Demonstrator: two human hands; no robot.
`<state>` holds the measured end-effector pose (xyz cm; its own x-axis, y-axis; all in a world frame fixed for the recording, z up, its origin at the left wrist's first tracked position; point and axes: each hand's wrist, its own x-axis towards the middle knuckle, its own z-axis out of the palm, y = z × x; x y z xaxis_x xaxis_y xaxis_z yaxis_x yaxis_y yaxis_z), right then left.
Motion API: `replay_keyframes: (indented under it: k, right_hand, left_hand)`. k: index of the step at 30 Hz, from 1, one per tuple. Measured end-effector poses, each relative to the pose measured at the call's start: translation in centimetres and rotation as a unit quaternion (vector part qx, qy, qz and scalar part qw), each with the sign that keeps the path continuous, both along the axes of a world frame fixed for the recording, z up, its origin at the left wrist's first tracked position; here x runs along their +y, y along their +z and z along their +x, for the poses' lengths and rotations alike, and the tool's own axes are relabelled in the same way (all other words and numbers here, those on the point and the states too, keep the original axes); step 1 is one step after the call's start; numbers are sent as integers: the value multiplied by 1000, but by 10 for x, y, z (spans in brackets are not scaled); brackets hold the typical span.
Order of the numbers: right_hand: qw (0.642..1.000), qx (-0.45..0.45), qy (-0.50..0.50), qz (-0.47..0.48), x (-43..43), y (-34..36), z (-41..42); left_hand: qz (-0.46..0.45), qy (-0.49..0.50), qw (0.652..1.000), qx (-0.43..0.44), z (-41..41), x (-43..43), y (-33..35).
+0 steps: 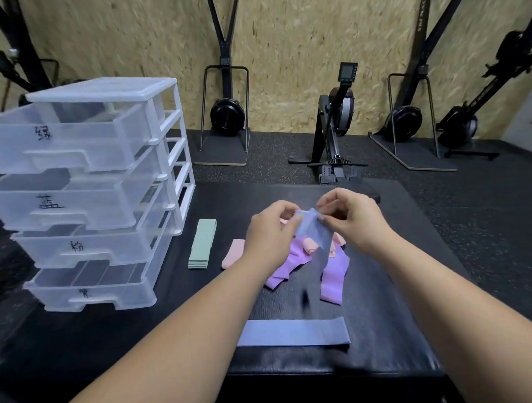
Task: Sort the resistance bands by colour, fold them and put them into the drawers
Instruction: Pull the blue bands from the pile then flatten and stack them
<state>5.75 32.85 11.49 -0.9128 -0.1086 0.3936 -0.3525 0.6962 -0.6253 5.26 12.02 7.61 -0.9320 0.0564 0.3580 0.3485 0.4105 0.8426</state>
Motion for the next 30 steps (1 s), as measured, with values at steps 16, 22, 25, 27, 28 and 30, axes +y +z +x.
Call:
replay_keyframes:
  k: [16, 22, 25, 27, 28, 30]
  right_hand:
    - [996, -88, 10, 24, -23, -5, 14]
    - [991, -114, 66, 35, -45, 4, 21]
    - [991, -107, 31, 67, -55, 7, 22]
    - [994, -101, 25, 38, -62, 8, 22]
    - [995, -99, 28, 3, -64, 8, 22]
    - [993, -94, 33, -70, -69, 7, 22]
  left_hand:
    - [51, 8, 998, -33, 0, -38, 13]
    - [36, -55, 997, -26, 7, -42, 21]
    - [60, -43, 997, -31, 11, -46, 21]
    - [78, -35, 996, -33, 14, -51, 18]
    - [88, -32, 995, -37, 16, -54, 15]
    - [93, -33, 994, -54, 21, -59, 9]
